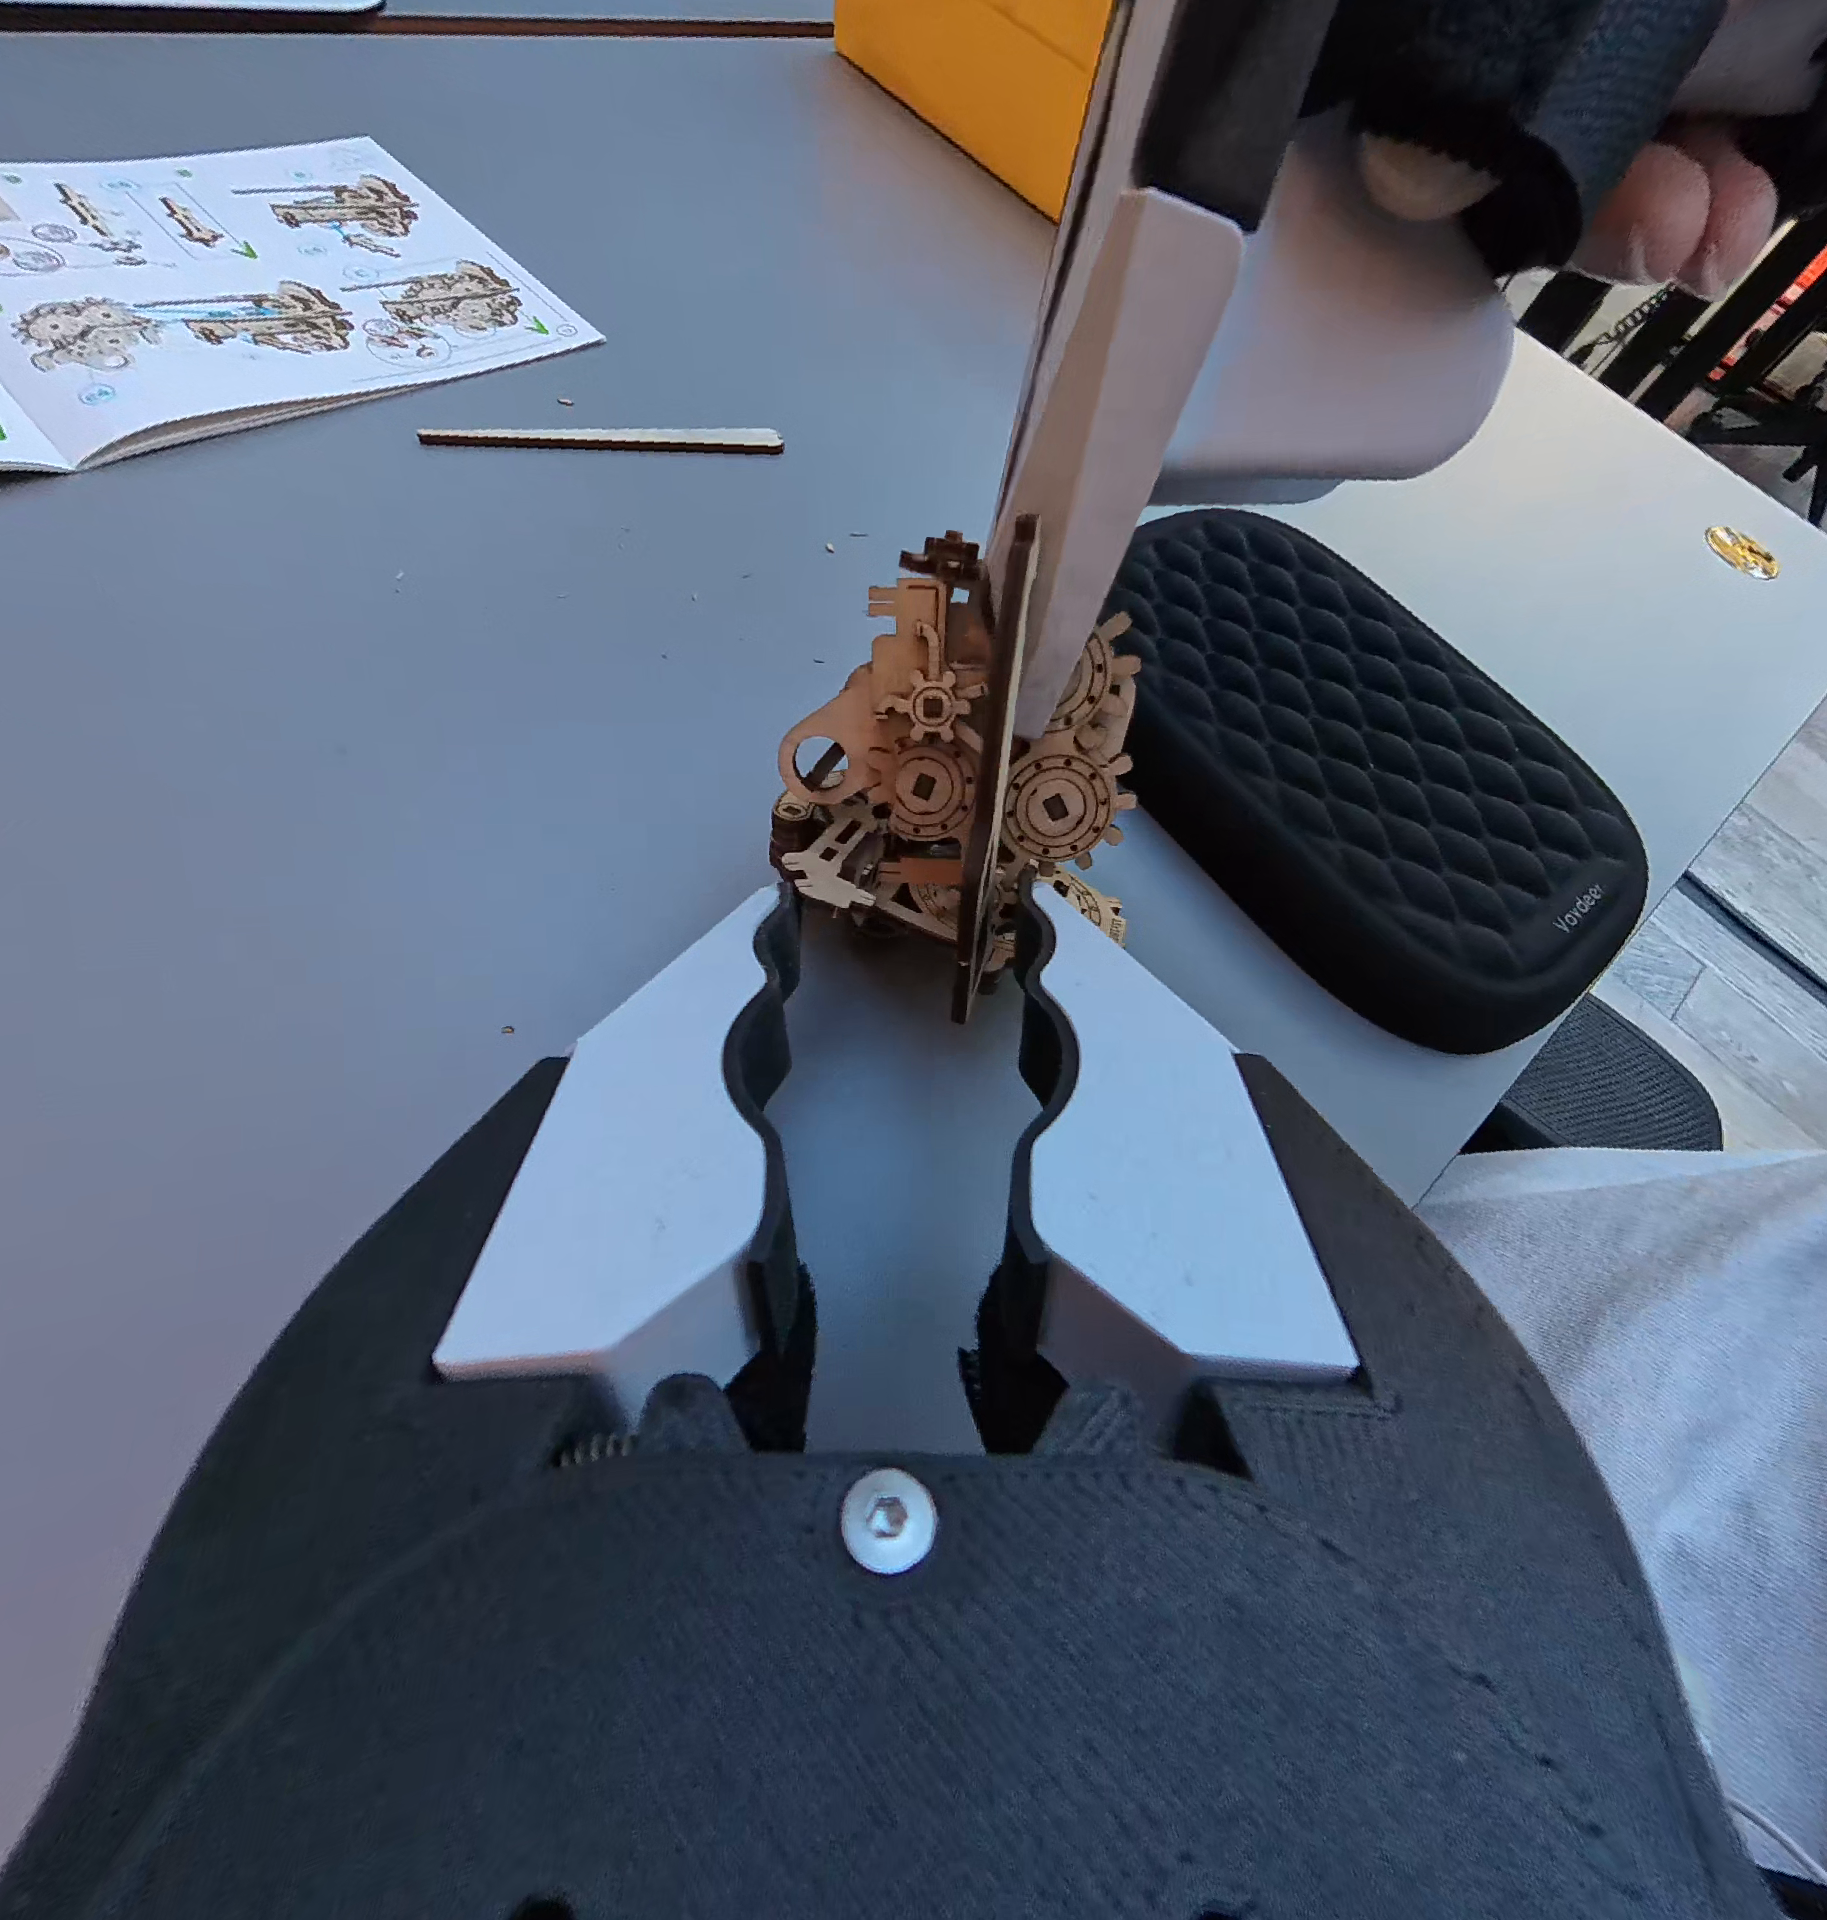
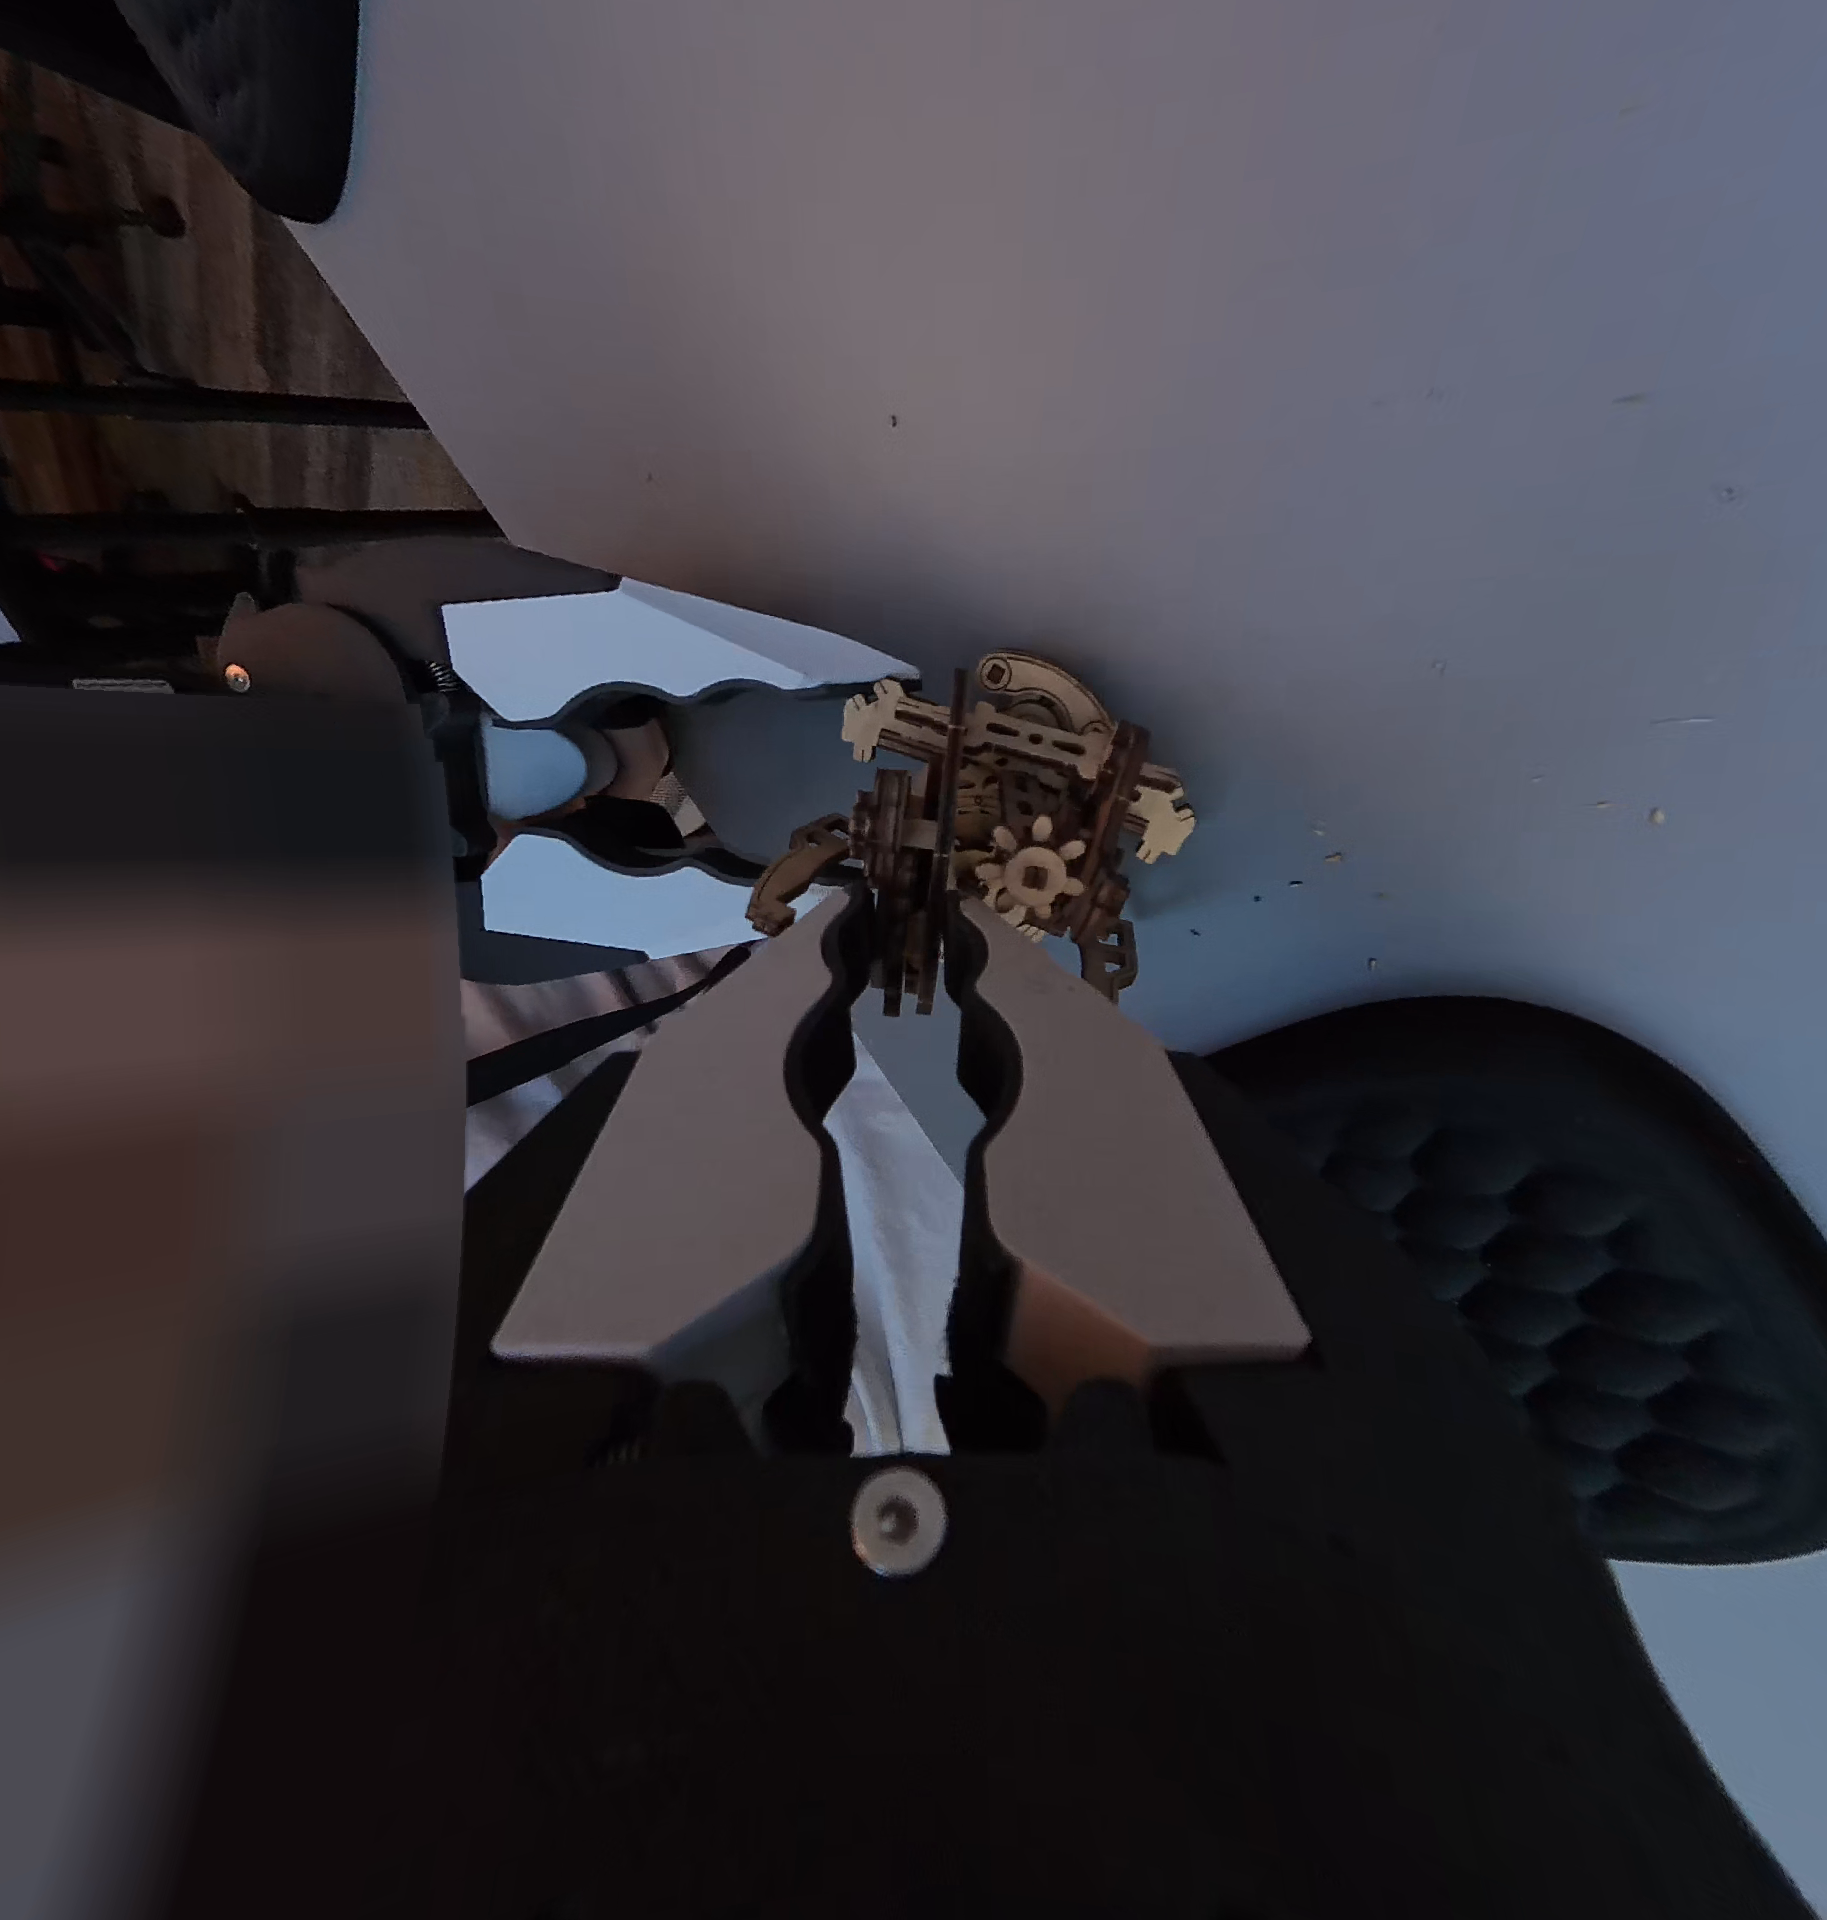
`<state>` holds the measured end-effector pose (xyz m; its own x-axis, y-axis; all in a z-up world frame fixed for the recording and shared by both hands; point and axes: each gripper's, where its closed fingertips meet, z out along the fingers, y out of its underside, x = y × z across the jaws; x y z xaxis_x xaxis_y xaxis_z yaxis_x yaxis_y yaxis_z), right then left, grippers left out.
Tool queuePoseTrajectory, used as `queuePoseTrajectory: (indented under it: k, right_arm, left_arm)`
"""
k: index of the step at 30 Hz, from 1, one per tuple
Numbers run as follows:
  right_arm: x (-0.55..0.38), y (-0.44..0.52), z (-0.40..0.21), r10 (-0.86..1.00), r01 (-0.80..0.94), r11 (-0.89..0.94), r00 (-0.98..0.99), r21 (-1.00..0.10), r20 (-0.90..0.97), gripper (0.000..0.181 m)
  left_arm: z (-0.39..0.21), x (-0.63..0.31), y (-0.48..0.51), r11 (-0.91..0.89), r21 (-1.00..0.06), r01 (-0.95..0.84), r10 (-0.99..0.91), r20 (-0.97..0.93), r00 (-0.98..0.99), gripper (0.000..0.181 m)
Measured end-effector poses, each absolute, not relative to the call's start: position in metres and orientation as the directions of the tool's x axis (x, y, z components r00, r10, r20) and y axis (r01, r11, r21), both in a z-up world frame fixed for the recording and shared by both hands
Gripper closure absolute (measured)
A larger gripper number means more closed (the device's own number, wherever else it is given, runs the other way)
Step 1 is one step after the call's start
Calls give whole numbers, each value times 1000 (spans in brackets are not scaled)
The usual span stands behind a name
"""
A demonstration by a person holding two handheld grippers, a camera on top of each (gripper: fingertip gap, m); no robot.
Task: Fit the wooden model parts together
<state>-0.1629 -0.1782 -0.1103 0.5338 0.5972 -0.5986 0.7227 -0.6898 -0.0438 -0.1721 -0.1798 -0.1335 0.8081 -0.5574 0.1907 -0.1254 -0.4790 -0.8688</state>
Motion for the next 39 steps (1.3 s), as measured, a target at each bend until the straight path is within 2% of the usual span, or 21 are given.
queuePoseTrajectory:
  k: [6, 23, 32, 39]
  right_arm:
    - [-163, -179, -110, 680, 768, -633, 491, -97, -544, 169]
    - [-165, -175, -111, 679, 745, -654, 502, -131, -536, 169]
    - [-161, -183, -109, 710, 809, -569, 394, -146, -584, 165]
    - [-158, -188, -108, 761, 858, -473, 283, -200, -584, 164]
  left_arm:
    - [-135, -171, -179, -510, -854, -100, -550, 235, 801, 140]
    - [-135, -171, -178, -509, -855, -98, -545, 232, 806, 143]
    - [-135, -170, -178, -505, -857, -105, -551, 227, 803, 145]
    - [-135, -170, -178, -506, -857, -101, -556, 234, 798, 146]
